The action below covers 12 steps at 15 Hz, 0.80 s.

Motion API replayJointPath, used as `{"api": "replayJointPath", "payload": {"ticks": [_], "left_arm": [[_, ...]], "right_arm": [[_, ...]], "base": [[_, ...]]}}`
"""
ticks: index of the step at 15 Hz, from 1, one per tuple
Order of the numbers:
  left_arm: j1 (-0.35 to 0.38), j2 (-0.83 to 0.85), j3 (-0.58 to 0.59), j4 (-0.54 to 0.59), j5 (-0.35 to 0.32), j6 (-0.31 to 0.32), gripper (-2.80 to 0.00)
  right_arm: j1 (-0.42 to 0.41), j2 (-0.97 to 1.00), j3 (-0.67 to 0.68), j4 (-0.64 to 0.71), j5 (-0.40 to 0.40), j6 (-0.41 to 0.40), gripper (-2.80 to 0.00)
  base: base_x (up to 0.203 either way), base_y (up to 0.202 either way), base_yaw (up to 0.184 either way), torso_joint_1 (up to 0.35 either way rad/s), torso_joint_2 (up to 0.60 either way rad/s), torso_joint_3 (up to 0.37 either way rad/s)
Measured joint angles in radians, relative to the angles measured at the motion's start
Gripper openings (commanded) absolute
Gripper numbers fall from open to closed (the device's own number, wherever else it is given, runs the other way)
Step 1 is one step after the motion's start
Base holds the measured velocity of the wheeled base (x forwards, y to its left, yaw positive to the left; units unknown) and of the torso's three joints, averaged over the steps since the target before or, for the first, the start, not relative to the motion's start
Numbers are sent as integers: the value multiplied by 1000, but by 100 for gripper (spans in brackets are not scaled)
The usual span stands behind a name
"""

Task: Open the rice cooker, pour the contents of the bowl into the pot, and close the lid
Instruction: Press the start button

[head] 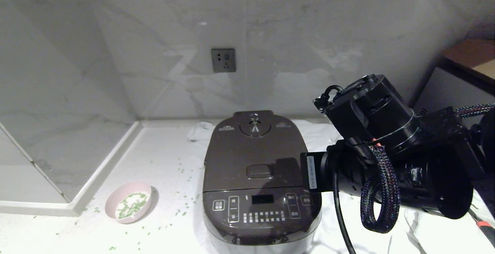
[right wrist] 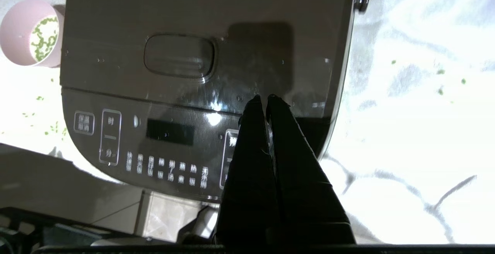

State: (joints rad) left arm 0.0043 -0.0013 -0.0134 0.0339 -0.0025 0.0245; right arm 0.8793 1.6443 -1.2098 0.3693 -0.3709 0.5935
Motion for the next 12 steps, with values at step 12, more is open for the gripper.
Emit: {"api": "replayJointPath", "payload": {"ticks": [12], "left_arm": [[0,0,0,1,1,0,-280]], "right_arm": [[9,68,64,15,104,67,-280]], "base": [[0,0,0,0,0,0]]}}
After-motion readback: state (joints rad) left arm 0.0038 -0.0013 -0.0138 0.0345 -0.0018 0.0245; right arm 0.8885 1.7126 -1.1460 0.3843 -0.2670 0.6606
